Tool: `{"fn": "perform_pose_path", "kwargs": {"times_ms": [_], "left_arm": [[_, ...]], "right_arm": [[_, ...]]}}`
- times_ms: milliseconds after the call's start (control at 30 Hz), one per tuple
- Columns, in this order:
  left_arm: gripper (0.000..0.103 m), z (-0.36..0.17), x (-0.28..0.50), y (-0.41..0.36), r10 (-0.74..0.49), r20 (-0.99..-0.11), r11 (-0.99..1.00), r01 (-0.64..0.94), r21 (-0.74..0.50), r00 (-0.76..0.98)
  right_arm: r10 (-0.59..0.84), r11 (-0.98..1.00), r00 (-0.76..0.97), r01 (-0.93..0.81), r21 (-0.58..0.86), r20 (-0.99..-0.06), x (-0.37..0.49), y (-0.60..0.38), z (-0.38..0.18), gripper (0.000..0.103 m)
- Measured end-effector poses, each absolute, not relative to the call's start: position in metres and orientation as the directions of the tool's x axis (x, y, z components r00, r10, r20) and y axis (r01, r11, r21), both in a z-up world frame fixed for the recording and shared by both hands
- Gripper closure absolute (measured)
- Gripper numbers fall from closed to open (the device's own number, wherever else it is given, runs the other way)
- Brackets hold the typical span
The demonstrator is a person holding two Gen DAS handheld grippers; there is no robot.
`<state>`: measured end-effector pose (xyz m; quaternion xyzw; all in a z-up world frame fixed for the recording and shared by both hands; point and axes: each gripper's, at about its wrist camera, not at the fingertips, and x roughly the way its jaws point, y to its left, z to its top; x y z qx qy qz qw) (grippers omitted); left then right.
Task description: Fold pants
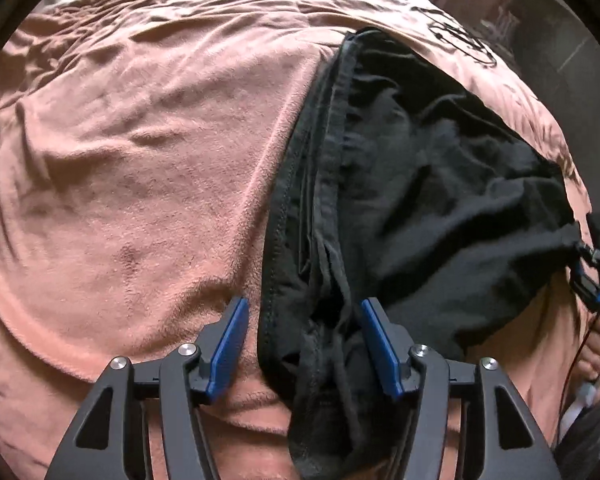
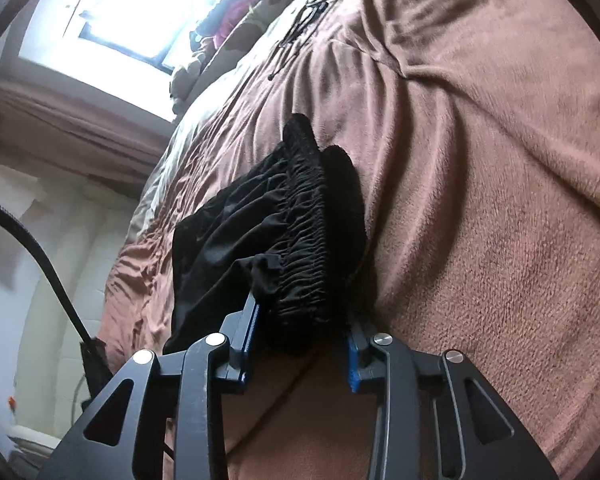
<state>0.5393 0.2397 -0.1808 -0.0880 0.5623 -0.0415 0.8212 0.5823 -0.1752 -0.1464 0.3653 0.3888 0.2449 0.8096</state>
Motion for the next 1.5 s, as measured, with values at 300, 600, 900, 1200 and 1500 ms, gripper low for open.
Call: {"fn": "perform_pose_path", "kwargs": {"times_ms": [300, 600, 900, 1200, 1500], "left_arm": [[0.096, -0.170, 0.540, 0.243, -0.169, -0.896, 0.976, -0.054, -0.209, 0.410], [0.097, -0.135, 0.519, 0.257, -0.236, -0.863, 0.947, -0.094, -0.308, 0.447], [0.097, -0.119, 0.475, 0.234, -0.271, -0.863, 0.936, -0.092, -0.339, 0.426], [0.097, -0.125, 0.395, 0.240, -0.281, -0.858, 0.912, -0.160, -0.378, 0.430], [0.097, -0.124, 0.312, 0.241, -0.277, -0.839, 0.884, -0.220, -0.414, 0.468]], "right_arm": [[0.674, 0.628, 0.606, -0.168, 0.760, -0.422, 0.577, -0.171, -0.137, 0.080], [0.656, 0.648, 0.617, -0.163, 0.744, -0.436, 0.565, -0.169, -0.123, 0.084], [0.655, 0.682, 0.585, -0.184, 0.708, -0.479, 0.539, -0.177, -0.099, 0.084], [0.683, 0.697, 0.503, -0.231, 0.679, -0.530, 0.508, -0.182, -0.098, 0.084], [0.706, 0.699, 0.437, -0.307, 0.645, -0.557, 0.474, -0.175, -0.098, 0.084]]}}
